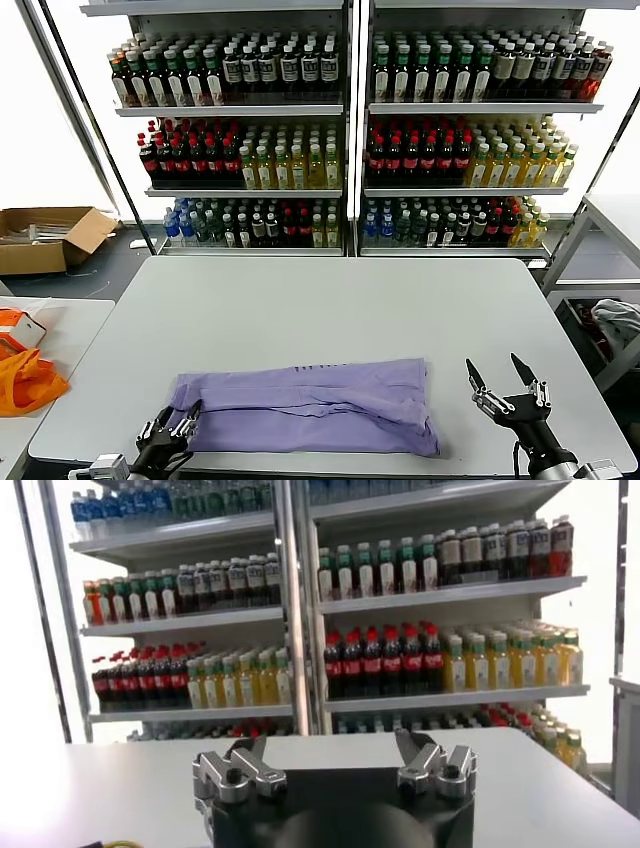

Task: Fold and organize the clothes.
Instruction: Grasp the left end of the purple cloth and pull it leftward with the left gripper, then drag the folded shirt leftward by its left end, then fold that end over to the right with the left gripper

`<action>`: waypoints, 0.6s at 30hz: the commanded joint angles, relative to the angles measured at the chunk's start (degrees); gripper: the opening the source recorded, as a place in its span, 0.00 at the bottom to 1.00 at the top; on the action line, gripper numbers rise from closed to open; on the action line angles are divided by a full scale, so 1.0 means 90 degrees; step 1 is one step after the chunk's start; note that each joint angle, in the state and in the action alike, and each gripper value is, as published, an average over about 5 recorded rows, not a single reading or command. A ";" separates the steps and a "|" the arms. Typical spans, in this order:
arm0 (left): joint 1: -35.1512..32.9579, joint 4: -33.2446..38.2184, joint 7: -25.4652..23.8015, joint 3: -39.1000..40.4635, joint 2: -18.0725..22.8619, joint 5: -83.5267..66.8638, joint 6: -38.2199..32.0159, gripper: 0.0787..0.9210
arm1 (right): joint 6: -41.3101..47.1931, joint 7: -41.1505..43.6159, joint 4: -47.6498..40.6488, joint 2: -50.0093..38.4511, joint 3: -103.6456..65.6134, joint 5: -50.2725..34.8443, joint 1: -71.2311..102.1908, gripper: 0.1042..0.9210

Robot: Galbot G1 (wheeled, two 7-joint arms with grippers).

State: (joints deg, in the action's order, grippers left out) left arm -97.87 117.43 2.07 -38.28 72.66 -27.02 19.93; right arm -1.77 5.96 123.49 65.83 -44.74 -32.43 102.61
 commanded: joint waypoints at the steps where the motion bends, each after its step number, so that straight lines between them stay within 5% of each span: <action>1: 0.0054 -0.0181 -0.0167 -0.0112 0.0044 0.0175 -0.0178 0.42 | 0.0044 -0.0074 0.0051 -0.0004 -0.0051 -0.0191 0.0007 0.88; 10: -0.0017 -0.0514 -0.0542 -0.1064 -0.0735 -0.0395 -0.0483 0.12 | 0.0017 -0.0145 0.0065 -0.0022 -0.0001 -0.0211 -0.0093 0.88; 18: -0.0032 -0.1600 -0.1038 -0.3080 -0.2378 -0.0902 -0.0670 0.01 | -0.0045 -0.0148 0.0066 -0.0100 -0.0151 -0.0424 -0.0019 0.88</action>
State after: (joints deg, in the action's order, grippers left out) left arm -98.14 110.60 -3.62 -50.42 63.45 -31.21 15.70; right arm -2.18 4.82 124.08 64.96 -45.64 -35.27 102.44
